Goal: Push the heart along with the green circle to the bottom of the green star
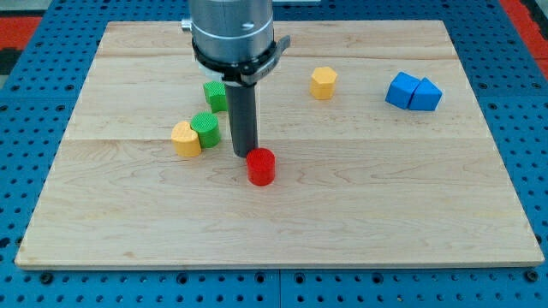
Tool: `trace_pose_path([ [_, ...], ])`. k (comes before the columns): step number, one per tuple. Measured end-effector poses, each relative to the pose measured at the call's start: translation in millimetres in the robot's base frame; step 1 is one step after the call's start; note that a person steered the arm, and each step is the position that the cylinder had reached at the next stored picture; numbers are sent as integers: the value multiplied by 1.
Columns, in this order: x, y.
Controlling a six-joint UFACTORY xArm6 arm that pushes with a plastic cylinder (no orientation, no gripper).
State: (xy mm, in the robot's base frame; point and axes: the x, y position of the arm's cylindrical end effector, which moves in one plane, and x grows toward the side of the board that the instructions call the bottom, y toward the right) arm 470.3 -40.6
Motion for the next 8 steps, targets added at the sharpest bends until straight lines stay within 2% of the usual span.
trace_pose_path([
  [2,1,37],
  [5,6,-193],
  [6,-16,-164],
  [7,-21,-108],
  [8,-21,-77],
])
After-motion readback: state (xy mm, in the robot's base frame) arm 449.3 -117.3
